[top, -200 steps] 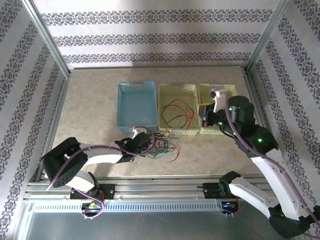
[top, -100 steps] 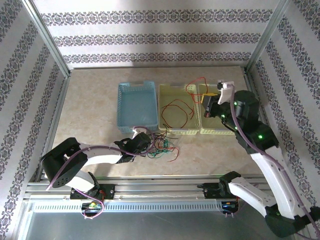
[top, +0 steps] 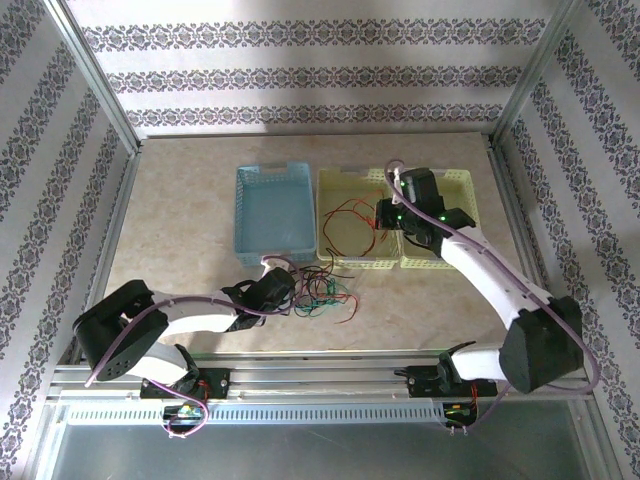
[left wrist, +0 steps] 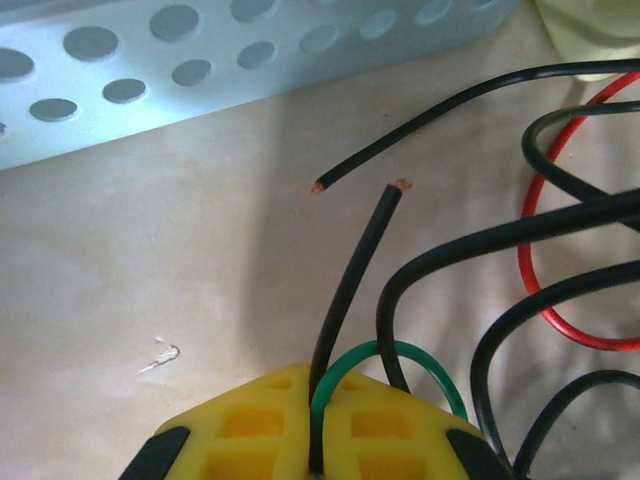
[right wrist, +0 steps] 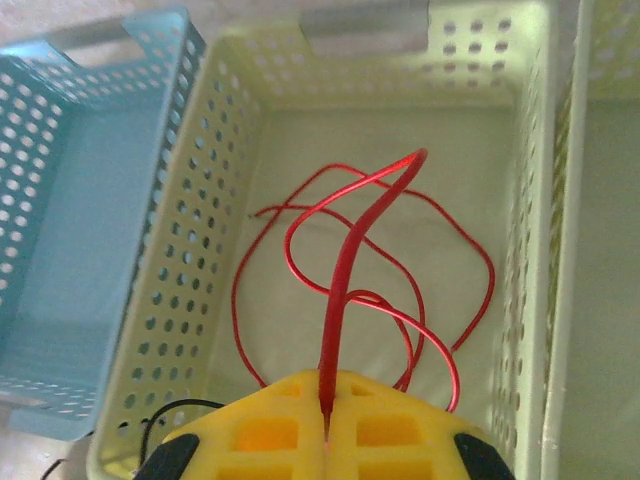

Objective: Untangle the cables

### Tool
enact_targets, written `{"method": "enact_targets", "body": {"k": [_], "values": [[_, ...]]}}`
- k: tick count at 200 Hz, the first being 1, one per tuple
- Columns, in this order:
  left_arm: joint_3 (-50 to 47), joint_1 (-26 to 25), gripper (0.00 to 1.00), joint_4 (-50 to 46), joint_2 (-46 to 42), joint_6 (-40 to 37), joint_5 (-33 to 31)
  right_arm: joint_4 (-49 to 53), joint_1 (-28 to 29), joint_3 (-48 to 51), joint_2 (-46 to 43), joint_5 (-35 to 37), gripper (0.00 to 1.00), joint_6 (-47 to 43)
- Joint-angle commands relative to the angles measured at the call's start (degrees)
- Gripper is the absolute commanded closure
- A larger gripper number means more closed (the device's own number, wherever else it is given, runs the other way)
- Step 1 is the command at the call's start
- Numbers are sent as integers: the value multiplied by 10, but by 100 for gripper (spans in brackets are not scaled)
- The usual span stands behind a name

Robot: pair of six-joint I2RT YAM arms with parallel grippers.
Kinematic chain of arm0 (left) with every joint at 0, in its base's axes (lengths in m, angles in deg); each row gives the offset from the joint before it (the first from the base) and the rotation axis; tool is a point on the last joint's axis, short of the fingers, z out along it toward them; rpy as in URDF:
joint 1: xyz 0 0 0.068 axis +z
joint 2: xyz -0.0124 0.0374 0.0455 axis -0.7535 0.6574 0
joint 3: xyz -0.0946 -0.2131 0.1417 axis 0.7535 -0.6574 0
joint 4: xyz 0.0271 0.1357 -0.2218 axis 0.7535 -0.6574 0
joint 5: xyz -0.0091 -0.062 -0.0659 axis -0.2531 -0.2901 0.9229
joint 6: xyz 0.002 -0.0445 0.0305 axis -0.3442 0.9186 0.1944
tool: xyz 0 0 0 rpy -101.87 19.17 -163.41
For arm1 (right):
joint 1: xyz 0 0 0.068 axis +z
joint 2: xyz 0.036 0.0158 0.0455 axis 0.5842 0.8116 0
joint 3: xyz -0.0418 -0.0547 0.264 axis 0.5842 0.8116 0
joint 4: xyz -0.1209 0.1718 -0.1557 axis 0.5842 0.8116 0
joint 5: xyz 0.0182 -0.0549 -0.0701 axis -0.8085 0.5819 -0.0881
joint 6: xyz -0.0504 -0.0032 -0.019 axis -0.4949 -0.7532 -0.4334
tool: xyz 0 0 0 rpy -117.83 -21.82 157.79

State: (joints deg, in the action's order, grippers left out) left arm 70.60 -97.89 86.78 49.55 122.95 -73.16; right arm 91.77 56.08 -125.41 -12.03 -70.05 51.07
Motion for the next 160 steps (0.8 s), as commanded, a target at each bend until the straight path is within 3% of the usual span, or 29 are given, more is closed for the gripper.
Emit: {"method": "enact_targets", "body": {"k": [1, 19, 36, 51, 83, 110, 160], "values": [[-12, 5, 100, -17, -12, -6, 11, -37, -5, 5, 12, -37, 95, 10], [-13, 5, 100, -16, -12, -3, 11, -52, -3, 14, 12, -74, 90, 7], [-13, 5, 100, -15, -11, -3, 11, -62, 1, 25, -5, -91, 64, 6], [-14, 5, 100, -13, -11, -2, 11, -52, 8, 35, -31, -67, 52, 6], [-16, 5, 100, -13, -11, -1, 7, 8, 50, 72, -97, -55, 50, -3], [-18, 5, 100, -7, -5, -1, 7, 38, 129, 134, -142, -107, 51, -7], [-9, 5, 100, -16, 7, -7, 11, 42, 211, 195, -131, -176, 54, -11]]}}
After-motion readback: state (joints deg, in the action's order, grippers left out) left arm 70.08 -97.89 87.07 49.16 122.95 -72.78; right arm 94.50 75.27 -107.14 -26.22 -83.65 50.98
